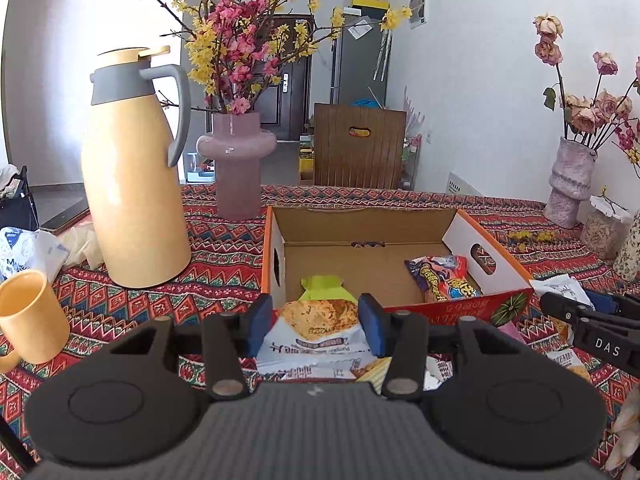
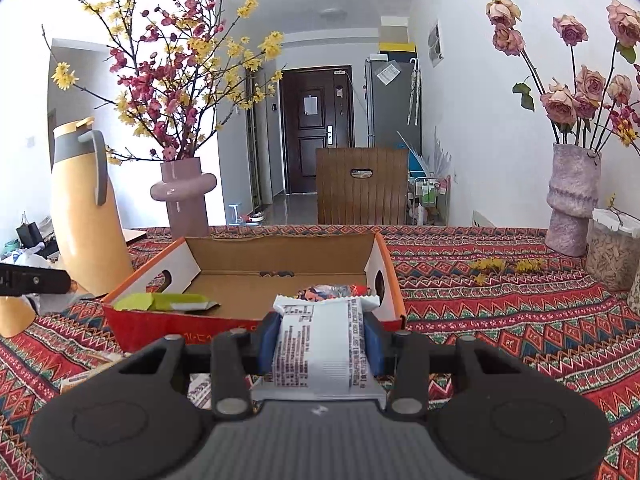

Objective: Organize snacks
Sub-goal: 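Carry both cracker packets over the cardboard box, then open both tools to release the cracker packets into the box, then move both tools back toward the remaining snack pile, then grasp the white pumpkin-seed oat crisp packet with the right tool while the left tool grasps a white cookie packet, then lift both held packets and carry them over the cardboard box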

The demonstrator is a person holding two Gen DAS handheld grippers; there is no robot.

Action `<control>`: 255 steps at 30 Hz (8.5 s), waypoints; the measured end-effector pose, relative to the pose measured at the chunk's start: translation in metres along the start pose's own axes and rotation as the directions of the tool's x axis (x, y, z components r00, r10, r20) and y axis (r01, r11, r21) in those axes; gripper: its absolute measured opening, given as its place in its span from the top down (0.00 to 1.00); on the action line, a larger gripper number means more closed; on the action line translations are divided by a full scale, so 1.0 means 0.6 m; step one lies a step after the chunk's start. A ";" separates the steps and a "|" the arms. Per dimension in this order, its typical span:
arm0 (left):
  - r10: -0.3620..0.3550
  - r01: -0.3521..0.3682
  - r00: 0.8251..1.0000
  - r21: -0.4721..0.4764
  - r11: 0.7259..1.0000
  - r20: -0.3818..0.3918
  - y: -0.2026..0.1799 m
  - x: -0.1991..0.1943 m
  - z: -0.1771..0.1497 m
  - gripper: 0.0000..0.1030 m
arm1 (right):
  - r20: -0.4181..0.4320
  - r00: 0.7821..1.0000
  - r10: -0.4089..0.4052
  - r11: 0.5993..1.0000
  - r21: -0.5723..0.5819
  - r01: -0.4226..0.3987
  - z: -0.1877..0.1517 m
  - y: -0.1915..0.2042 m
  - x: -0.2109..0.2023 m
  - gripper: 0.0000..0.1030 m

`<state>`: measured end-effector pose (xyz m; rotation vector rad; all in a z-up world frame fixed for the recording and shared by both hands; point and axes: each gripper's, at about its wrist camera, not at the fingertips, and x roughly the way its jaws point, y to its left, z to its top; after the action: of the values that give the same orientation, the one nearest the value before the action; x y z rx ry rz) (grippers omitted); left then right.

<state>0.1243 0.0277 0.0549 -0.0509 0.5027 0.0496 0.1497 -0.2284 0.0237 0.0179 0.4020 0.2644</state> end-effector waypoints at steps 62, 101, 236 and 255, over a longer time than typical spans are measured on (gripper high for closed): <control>0.038 -0.031 0.995 -0.074 0.997 0.092 -0.002 0.117 0.071 0.00 | 0.021 1.000 0.017 1.000 -0.018 -0.017 0.066 -0.004 0.149 0.00; 0.101 -0.105 0.993 -0.066 0.992 -0.052 0.071 0.078 -0.117 0.00 | -0.163 0.985 -0.054 0.995 0.069 0.066 -0.079 -0.071 -0.006 0.00; 0.076 -0.079 0.992 -0.034 0.996 -0.102 0.044 0.024 -0.045 0.47 | -0.037 0.995 -0.092 0.996 -0.001 0.092 -0.059 -0.026 -0.027 0.57; 0.026 -0.026 0.999 0.019 0.999 0.020 -0.023 0.059 0.055 0.46 | 0.000 0.999 0.034 0.996 -0.086 -0.034 0.048 0.038 0.065 0.57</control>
<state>0.1721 0.0169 0.0669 -0.0248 0.4837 0.0707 0.1897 -0.1952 0.0371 -0.0595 0.3892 0.3154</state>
